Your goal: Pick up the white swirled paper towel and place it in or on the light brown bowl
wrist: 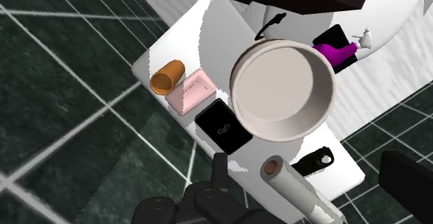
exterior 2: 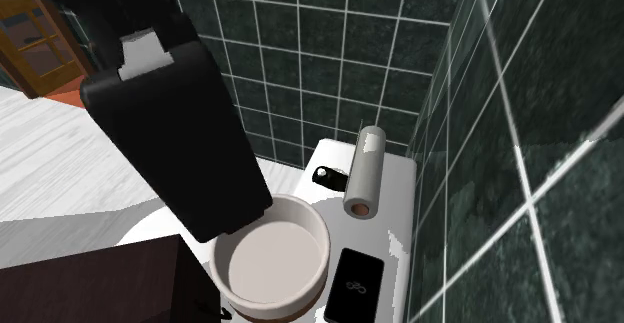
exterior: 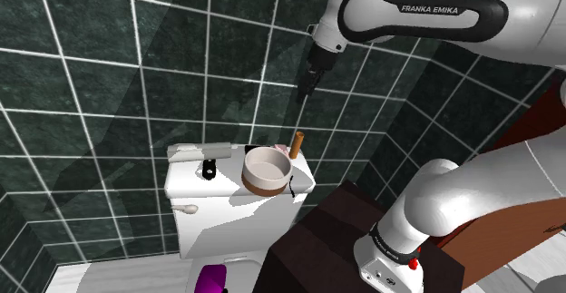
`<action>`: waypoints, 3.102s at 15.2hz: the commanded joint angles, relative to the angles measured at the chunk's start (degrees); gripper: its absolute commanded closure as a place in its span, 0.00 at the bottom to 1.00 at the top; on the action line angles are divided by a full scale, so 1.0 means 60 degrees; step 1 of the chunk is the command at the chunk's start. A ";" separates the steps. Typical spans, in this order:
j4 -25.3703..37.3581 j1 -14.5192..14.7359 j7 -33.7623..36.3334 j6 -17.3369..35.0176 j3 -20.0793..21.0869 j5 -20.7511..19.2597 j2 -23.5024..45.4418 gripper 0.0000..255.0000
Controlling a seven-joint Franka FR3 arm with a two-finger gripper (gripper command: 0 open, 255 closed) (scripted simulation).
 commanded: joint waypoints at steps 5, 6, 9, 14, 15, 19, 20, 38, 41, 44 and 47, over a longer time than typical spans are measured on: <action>0.0632 0.0344 -0.0535 0.1341 0.0552 -0.0568 0.1963 0.00; 0.0755 0.0393 -0.0595 0.1537 0.0648 -0.0692 0.2285 0.00; 0.1168 0.0533 -0.0728 0.2077 0.0932 -0.1126 0.3260 0.00; 0.1993 0.0794 -0.0803 0.2803 0.1351 -0.2066 0.4904 0.00; 0.2178 0.0857 -0.0799 0.2920 0.1420 -0.2284 0.5236 0.00; 0.2983 0.1178 -0.0757 0.3293 0.1615 -0.3218 0.6565 0.00; 0.3200 0.1275 -0.0746 0.3364 0.1642 -0.3460 0.6897 0.00; 0.4863 0.2112 -0.0594 0.4291 0.1429 -0.5373 0.9829 0.00; 0.4863 0.2112 -0.0594 0.4291 0.1429 -0.5373 0.9829 0.00; 0.4862 0.2112 -0.0594 0.4290 0.1429 -0.5372 0.9828 1.00; 0.4863 0.2112 -0.0594 0.4290 0.1429 -0.5372 0.9828 1.00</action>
